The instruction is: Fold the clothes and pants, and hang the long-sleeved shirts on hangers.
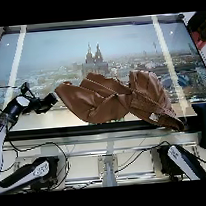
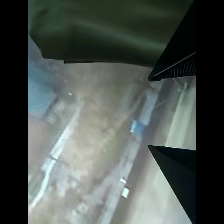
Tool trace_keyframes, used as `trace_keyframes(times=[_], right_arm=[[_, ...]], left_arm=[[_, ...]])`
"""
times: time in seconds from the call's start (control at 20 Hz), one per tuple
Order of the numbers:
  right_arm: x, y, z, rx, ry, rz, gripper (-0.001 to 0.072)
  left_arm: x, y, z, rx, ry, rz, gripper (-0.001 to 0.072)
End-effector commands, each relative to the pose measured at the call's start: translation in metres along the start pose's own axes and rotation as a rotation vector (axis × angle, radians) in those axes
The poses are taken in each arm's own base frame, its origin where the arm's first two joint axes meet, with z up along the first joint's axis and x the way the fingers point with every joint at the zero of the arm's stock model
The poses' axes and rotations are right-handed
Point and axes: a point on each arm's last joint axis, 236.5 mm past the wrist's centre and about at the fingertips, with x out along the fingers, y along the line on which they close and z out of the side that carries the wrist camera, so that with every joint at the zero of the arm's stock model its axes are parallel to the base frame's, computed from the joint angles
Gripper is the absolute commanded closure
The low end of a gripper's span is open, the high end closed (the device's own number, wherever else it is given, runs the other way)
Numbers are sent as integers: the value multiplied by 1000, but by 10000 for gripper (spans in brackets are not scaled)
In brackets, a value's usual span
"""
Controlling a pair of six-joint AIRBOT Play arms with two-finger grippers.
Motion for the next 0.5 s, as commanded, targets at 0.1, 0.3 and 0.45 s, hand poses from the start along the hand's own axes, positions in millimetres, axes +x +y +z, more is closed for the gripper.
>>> trace_keyframes(times=[0.1,0.3,0.45], right_arm=[[0,0,0,0,0,1,689],[0,0,0,0,0,0,689],[0,0,0,0,0,0,688]], left_arm=[[14,-17,32,19,-107,-107,224],[22,-19,37,13,-122,-102,223],[28,-32,35,56,-110,-114,222]])
